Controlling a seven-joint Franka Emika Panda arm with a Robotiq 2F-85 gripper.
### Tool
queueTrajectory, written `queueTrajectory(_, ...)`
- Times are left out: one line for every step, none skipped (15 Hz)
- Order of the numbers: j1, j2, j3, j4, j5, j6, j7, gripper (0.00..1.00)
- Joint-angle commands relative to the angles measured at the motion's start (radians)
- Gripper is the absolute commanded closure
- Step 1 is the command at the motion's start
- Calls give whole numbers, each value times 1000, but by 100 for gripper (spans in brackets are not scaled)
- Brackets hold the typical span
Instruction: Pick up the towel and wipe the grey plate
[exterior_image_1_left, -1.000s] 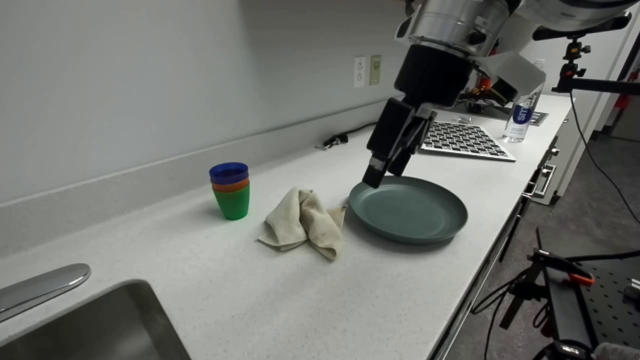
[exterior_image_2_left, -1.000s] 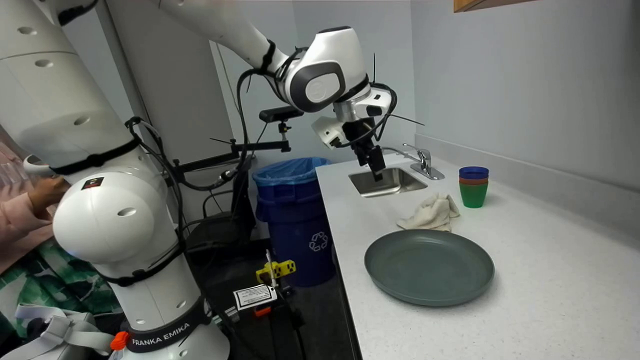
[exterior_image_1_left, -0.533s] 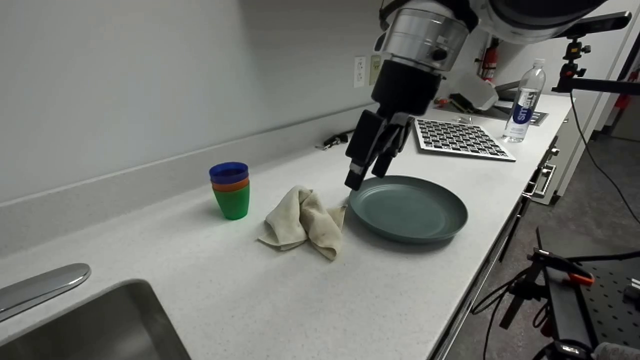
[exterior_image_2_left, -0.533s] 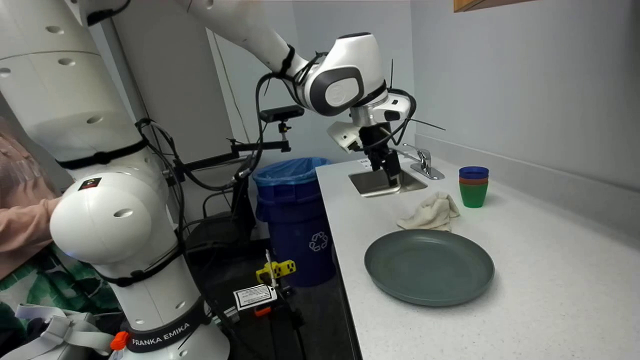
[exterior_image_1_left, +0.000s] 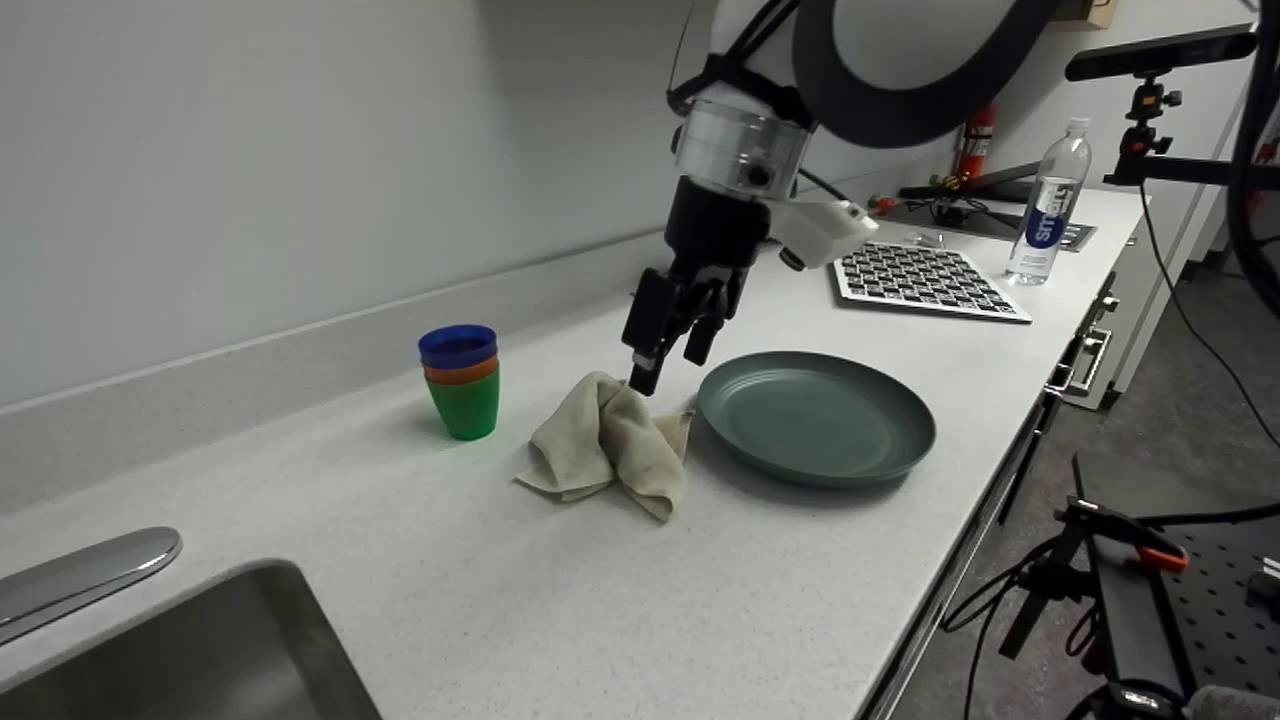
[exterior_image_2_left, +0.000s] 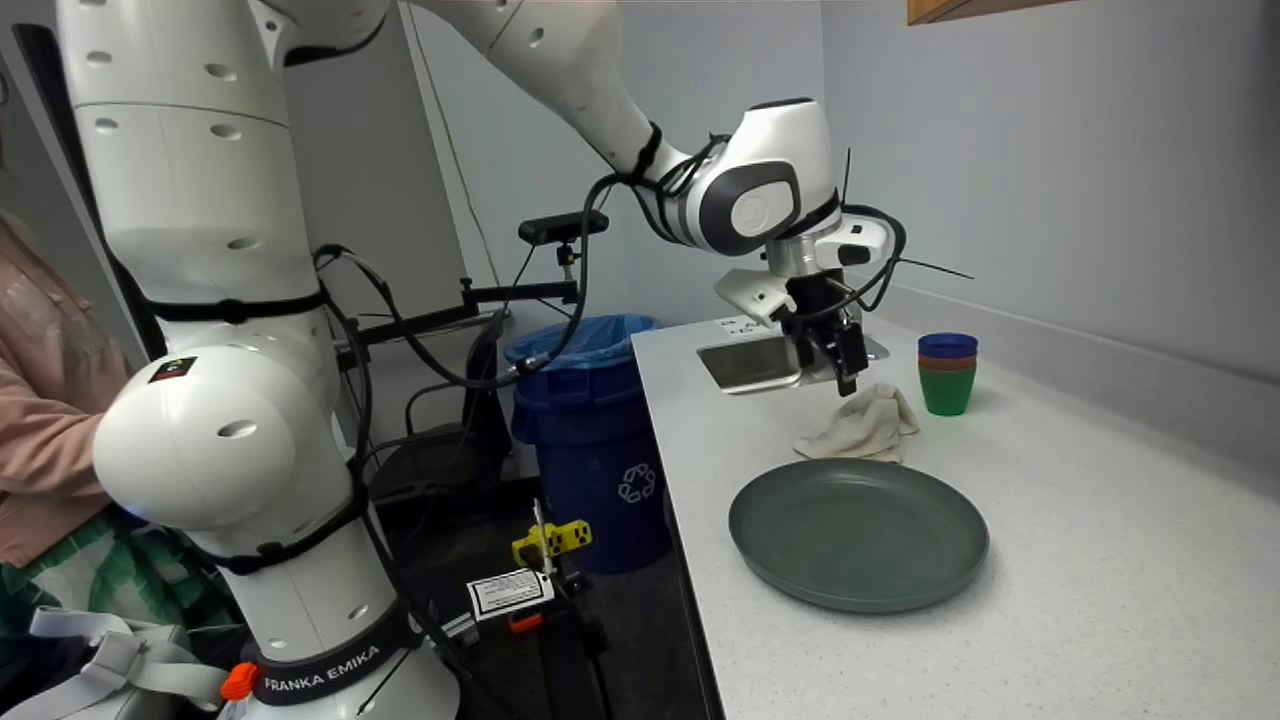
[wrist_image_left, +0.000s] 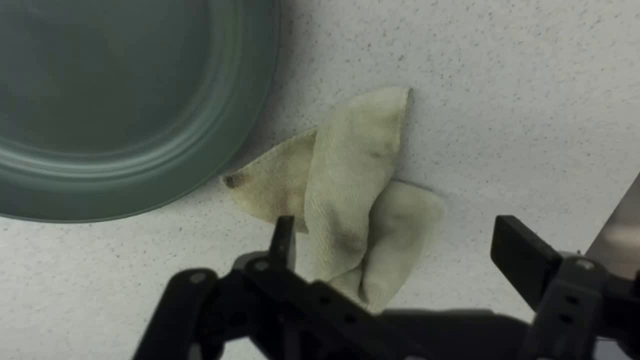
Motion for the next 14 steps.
queueTrajectory(-5, 140, -5, 131, -39, 24, -7, 0)
queueTrajectory(-2, 170, -9, 157, -50, 31, -2, 0)
queueTrajectory(2, 198, -14, 180, -63, 37, 3, 0)
queueTrajectory(5, 223, -19, 200, -75, 48, 8, 0)
queueTrajectory(7, 246, -23, 217, -83, 58, 11, 0)
queueTrajectory(7, 268, -25, 231, -83, 69, 13, 0)
queueTrajectory(8, 286, -27, 243, -83, 76, 14, 0)
queueTrajectory(10, 305, -30, 253, -86, 85, 17, 0)
queueTrajectory(12, 321, -31, 261, -86, 88, 21, 0)
queueTrajectory(16, 335, -31, 266, -85, 93, 24, 0)
queueTrajectory(20, 347, -33, 271, -87, 95, 29, 0)
queueTrajectory(27, 356, -37, 273, -92, 96, 35, 0)
queueTrajectory(33, 361, -40, 274, -95, 95, 40, 6)
queueTrajectory(42, 362, -46, 273, -104, 93, 46, 26)
